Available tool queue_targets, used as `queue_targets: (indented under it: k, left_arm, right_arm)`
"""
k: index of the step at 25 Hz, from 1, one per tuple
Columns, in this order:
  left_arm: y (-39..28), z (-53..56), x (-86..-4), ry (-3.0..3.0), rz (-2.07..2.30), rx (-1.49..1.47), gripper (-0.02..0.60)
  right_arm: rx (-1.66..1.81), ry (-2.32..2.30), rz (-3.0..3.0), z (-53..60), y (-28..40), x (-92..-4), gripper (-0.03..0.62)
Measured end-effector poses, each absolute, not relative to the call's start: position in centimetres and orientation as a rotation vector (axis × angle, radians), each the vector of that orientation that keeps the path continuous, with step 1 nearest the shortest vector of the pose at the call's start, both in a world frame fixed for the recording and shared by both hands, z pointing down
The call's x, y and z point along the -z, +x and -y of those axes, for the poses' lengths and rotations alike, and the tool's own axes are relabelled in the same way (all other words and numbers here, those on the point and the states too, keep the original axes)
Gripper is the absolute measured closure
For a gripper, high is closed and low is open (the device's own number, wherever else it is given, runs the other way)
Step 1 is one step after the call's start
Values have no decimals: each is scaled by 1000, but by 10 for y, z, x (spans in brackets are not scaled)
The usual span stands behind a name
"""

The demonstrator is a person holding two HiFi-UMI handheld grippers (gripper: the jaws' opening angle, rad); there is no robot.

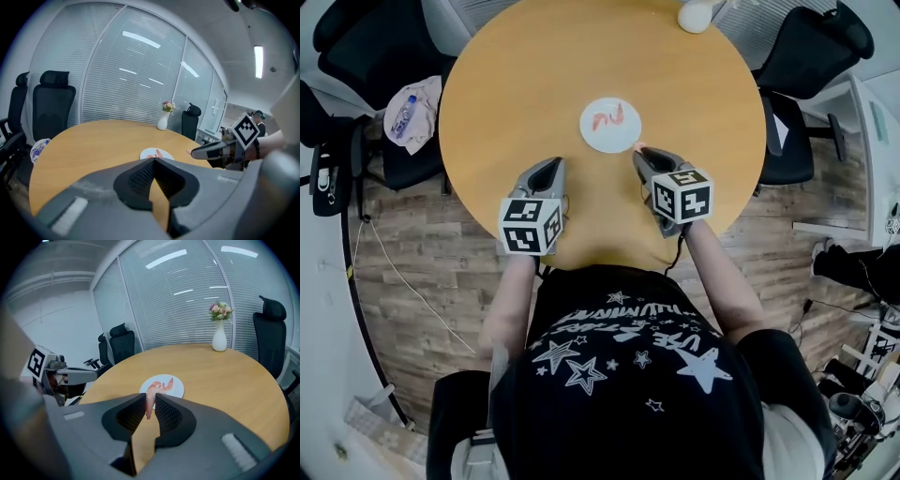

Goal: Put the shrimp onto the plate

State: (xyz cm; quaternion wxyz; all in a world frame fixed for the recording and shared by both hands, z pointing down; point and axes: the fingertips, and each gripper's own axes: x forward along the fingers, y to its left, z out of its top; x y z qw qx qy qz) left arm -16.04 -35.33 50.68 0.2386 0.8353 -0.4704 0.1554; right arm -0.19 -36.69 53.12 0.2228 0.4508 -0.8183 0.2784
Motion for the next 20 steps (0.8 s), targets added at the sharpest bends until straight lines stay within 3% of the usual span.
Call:
queue_targets:
  k: [20]
  left_arm:
    - [-162,374,-542,2228,1245,-449,580]
  right_arm:
    - [-655,1052,2210,399,-29,-582,528]
